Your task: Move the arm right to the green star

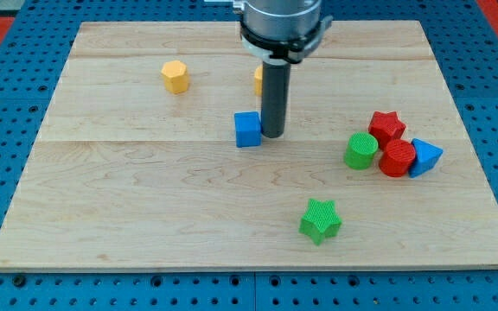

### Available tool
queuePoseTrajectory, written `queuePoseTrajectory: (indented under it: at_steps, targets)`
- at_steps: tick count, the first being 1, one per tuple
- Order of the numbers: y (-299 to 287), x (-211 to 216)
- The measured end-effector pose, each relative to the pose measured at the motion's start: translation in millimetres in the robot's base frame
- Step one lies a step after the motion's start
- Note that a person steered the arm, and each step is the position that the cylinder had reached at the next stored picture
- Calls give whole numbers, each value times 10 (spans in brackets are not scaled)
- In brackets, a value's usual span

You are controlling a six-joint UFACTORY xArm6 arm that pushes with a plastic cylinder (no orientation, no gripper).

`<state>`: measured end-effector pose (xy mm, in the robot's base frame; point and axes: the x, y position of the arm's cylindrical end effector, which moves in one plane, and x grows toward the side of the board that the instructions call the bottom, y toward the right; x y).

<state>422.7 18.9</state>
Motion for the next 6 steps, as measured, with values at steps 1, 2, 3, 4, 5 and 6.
queuePoseTrajectory:
  at_steps: [1,2,3,4,5,6]
  targets:
    - [-525,13]
    - [-1414,6]
    - [-1720,-33]
    - [-614,277]
    - [505,689]
    - [950,1090]
